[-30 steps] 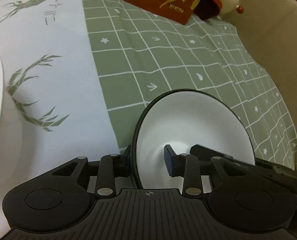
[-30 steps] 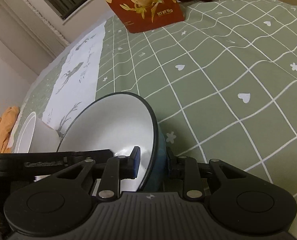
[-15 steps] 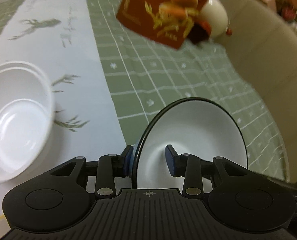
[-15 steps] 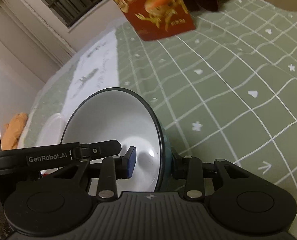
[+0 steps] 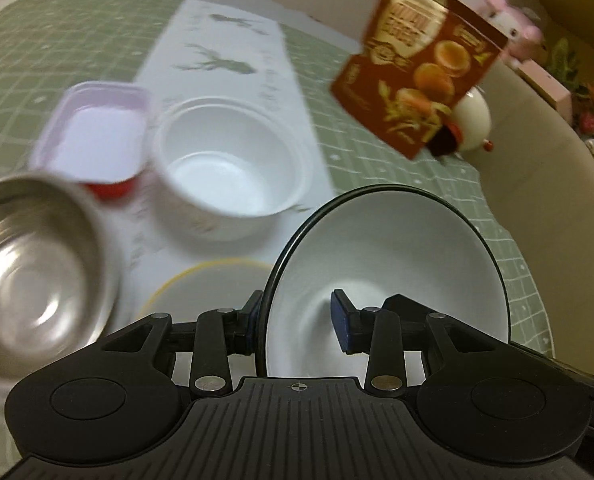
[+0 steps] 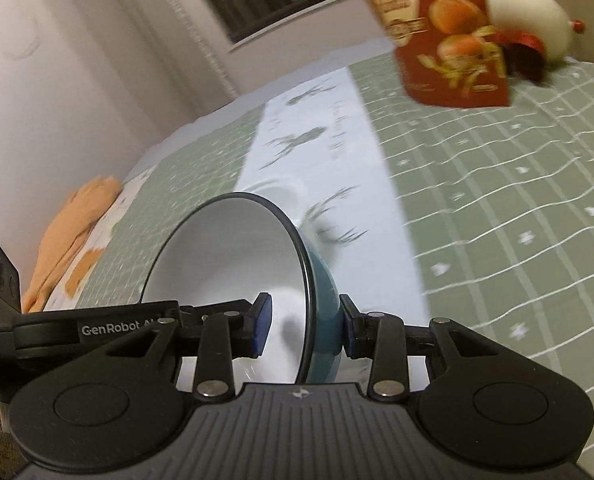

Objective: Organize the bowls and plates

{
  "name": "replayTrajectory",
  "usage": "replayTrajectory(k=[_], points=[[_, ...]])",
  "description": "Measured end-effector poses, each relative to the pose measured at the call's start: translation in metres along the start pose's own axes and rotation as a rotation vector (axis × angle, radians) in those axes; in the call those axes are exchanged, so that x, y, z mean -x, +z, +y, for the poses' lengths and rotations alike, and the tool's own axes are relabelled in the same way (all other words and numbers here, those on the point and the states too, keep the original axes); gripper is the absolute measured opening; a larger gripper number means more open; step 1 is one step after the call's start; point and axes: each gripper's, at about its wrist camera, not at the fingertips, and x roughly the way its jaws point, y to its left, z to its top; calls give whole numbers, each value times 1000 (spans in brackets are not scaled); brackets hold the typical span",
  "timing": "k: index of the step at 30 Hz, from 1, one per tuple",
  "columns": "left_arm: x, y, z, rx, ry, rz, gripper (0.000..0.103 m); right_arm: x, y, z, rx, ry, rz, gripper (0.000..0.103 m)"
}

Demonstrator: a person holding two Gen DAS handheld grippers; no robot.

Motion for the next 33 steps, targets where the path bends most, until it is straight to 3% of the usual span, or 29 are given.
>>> replayTrajectory(k=[5,13,20,23,26,33], points=[[10,-19,20,-2,65,-4,38,-16,-25,20,17,12,78,36],[1,-32,35,18,68,45,37,-32,-48,21,-2,-10,145,36],[-1,-35,39,36,67,54,32,-36,-53,15,-13,-17,158,36],[4,-32,42,44,90,23,32,-39,-52,12,-20,-19,157,36],[6,-27,48,60,92,15,26,-40,-50,11,-18,-36,142,36],[6,-25,48,54,91,20,26,-41,-48,12,-8,-40,134,36]])
